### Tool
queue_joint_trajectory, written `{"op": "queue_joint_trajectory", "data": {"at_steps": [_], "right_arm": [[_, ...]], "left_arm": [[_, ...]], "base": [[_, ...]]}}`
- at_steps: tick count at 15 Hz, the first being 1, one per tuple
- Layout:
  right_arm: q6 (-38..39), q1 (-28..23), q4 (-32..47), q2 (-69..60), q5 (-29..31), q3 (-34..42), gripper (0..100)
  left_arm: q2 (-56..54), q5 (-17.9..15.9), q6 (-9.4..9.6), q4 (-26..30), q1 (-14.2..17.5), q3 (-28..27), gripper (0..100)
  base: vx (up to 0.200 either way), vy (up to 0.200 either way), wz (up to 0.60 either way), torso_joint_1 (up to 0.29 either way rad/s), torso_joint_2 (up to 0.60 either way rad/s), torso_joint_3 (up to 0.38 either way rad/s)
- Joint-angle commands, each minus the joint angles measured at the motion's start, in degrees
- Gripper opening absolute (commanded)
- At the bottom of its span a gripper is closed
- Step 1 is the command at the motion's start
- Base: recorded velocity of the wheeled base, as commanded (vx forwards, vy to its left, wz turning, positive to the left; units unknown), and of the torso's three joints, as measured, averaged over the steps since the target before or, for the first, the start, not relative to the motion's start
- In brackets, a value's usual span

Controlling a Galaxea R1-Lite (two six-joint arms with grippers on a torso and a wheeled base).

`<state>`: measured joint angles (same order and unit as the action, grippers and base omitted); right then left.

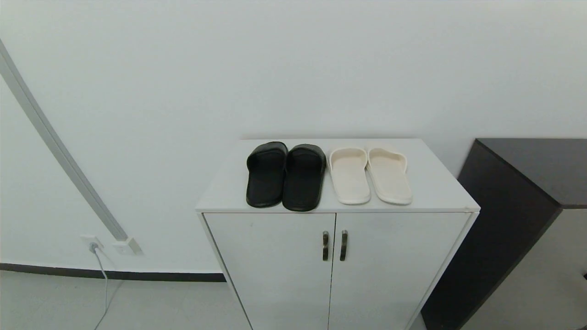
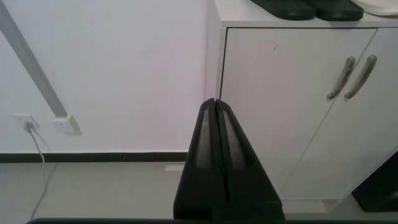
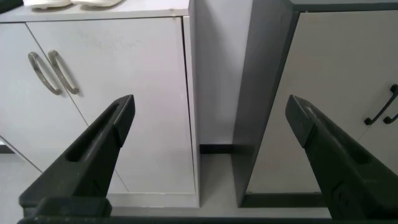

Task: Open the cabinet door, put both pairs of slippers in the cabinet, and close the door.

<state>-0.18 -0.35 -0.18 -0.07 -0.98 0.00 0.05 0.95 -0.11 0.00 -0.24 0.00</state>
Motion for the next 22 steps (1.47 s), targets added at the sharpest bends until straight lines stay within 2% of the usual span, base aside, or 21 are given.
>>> {"op": "queue_joint_trajectory", "data": {"at_steps": [1, 6, 8, 9, 12, 15, 16, 19, 21, 22], "right_arm": [[0.09, 0.00, -0.08, 0.07, 0.01, 0.00, 100], [0.97, 0.18, -0.34, 0.07, 0.27, 0.00, 100], [8.71, 0.18, -1.57, 0.69, 0.27, -5.98, 100], [9.76, 0.35, 4.05, 3.59, -0.43, -12.39, 100], [5.72, 0.44, 7.04, 11.85, -5.09, -12.74, 100], [5.72, 1.23, -2.45, 25.83, -7.37, -12.92, 100], [5.72, 2.20, -9.84, 34.44, -7.99, -13.71, 100], [7.30, 9.14, -17.75, 47.18, -7.02, -18.37, 100], [9.50, 16.70, -18.54, 55.00, -1.22, -24.17, 100], [11.78, 24.96, -21.26, 61.16, 5.99, -29.27, 100]], "left_arm": [[0.04, 0.02, 0.02, 0.00, -0.02, 0.00, 0], [0.04, 0.02, 0.11, 0.00, -0.02, 0.00, 0], [0.04, 0.02, 0.11, 0.00, -0.02, 0.00, 0], [0.04, 0.02, 0.20, 0.00, -0.02, 0.00, 0], [0.04, 0.02, 0.11, 0.00, -0.02, 0.00, 0], [0.04, 0.02, 0.20, 0.00, -0.02, 0.00, 0], [0.04, 0.02, 0.20, 0.00, -0.02, 0.00, 0], [0.04, 0.02, 0.20, 0.00, -0.02, 0.00, 0], [0.04, 0.02, 0.20, 0.00, -0.02, 0.00, 0], [0.04, 0.02, 0.20, 0.00, -0.02, 0.00, 0]], "base": [[0.000, 0.000, 0.00, 0.000, 0.00, 0.000], [0.000, 0.000, 0.00, 0.000, 0.00, 0.000], [0.000, 0.000, 0.00, 0.000, 0.00, 0.000], [0.000, 0.000, 0.00, 0.000, 0.00, 0.000], [0.000, 0.000, 0.00, 0.000, 0.00, 0.000], [0.000, 0.000, 0.00, 0.000, 0.00, 0.000], [0.000, 0.000, 0.00, 0.000, 0.00, 0.000], [0.000, 0.000, 0.00, 0.000, 0.00, 0.000], [0.000, 0.000, 0.00, 0.000, 0.00, 0.000], [0.000, 0.000, 0.00, 0.000, 0.00, 0.000]]}}
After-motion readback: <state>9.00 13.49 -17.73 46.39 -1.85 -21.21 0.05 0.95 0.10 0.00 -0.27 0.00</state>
